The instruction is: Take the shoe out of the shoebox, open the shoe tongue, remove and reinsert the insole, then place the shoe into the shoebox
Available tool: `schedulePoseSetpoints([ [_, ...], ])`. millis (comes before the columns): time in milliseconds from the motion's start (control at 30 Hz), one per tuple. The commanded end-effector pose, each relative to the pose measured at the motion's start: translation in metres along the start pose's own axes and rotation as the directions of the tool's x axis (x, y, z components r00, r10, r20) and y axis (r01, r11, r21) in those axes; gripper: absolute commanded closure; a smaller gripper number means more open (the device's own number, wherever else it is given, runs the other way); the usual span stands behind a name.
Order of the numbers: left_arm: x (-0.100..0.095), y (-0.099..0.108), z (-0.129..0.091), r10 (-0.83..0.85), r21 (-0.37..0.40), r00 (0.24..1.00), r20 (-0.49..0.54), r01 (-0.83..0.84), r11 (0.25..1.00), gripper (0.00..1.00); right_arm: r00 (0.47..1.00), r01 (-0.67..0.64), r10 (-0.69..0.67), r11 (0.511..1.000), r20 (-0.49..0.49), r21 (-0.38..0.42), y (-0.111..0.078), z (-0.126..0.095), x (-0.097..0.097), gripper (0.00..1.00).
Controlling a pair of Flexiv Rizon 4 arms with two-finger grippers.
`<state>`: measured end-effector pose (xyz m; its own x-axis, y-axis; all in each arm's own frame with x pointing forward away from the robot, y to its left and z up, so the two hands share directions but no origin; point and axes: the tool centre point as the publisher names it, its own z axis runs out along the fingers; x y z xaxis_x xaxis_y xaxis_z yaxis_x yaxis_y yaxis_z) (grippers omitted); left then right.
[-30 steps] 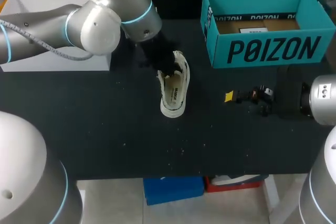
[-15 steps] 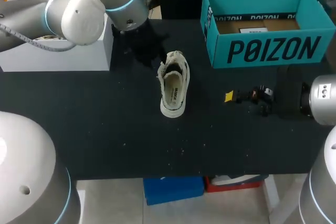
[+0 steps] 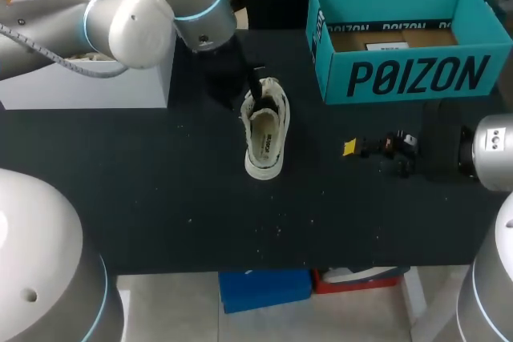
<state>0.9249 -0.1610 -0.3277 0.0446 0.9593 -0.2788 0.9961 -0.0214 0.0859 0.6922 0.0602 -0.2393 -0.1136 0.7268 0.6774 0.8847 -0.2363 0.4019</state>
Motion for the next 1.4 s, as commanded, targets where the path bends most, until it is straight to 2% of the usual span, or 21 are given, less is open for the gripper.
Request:
schedulePoseSetpoints([
  [33, -0.001, 0.002, 0.006, 0.016, 0.011, 1.0, -0.024, -0.015, 1.0, 0.48, 1.0, 0.0, 0.0, 1.0, -0.001, 0.0, 0.0, -0.001, 0.0, 0.0],
  [333, 0.009, 0.001, 0.021, 0.053, 0.032, 0.997, -0.054, -0.052, 0.998, 0.53, 1.0, 0.0, 0.0, 1.0, -0.001, 0.0, 0.0, -0.001, 0.0, 0.0],
  [667, 0.015, 0.002, 0.04, 0.084, 0.055, 0.993, -0.086, -0.079, 0.995, 0.51, 1.0, 0.0, 0.0, 1.0, -0.001, 0.0, 0.0, -0.001, 0.0, 0.0],
  [867, 0.018, 0.006, 0.053, 0.102, 0.073, 0.989, -0.105, -0.095, 0.993, 0.53, 1.0, 0.0, 0.0, 1.0, -0.001, 0.0, 0.0, -0.001, 0.0, 0.0],
  [1167, 0.02, 0.001, 0.07, 0.142, 0.104, 0.982, -0.125, -0.129, 0.986, 0.54, 1.0, 0.0, 0.0, 1.0, -0.001, 0.0, 0.0, -0.001, 0.0, 0.0],
  [1267, 0.021, 0.003, 0.076, 0.149, 0.109, 0.979, -0.137, -0.134, 0.985, 0.56, 1.0, 0.0, 0.0, 1.0, -0.001, 0.0, 0.0, -0.001, 0.0, 0.0],
  [1333, 0.021, 0.004, 0.079, 0.151, 0.114, 0.979, -0.137, -0.136, 0.984, 0.62, 1.0, 0.0, 0.0, 1.0, -0.001, 0.0, 0.0, -0.001, 0.0, 0.0],
  [1400, 0.019, 0.004, 0.081, 0.152, 0.117, 0.98, -0.129, -0.137, 0.984, 0.62, 1.0, 0.0, 0.0, 1.0, -0.001, 0.0, 0.0, -0.001, 0.0, 0.0],
])
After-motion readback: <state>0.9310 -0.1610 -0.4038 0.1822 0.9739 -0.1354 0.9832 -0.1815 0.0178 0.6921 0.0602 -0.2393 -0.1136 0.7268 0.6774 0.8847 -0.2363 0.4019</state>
